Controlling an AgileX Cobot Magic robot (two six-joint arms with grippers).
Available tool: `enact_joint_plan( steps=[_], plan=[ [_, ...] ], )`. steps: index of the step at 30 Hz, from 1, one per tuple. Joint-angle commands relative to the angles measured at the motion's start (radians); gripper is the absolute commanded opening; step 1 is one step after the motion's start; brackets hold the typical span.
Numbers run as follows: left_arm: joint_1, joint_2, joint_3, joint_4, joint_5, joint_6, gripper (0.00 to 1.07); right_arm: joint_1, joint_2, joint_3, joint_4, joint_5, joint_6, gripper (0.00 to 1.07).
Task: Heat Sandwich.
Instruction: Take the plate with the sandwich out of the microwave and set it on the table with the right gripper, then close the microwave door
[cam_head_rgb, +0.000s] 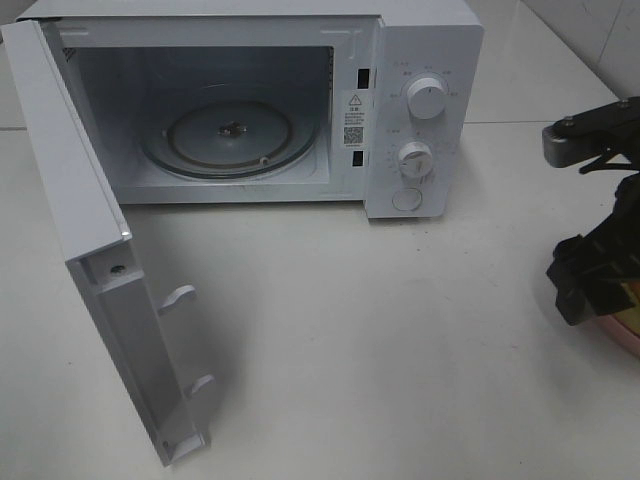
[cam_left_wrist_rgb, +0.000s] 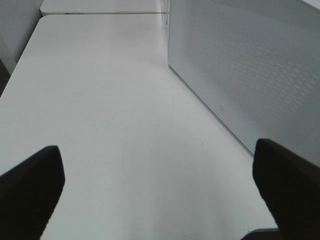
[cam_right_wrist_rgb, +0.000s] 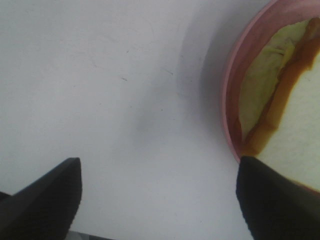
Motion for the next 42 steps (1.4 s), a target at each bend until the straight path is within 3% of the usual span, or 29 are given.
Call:
enact_joint_plan(
  steps=[1, 28, 42],
  plan=[
    [-0.005, -0.017, 0.002, -0.003, 0.000, -0.005, 0.98, -0.002, -0.079, -0.004, 0.020, 0.055, -0.021, 0.80],
    [-0.005, -0.017, 0.002, -0.003, 0.000, -0.005, 0.98, -0.003, -0.657, 0.000, 0.021, 0.310, -0.024, 0.76],
    [-0.005, -0.017, 0.002, -0.003, 0.000, -0.005, 0.98, -0.170, -1.029, 0.207, 0.064, 0.225, -0.032, 0.76]
  ],
)
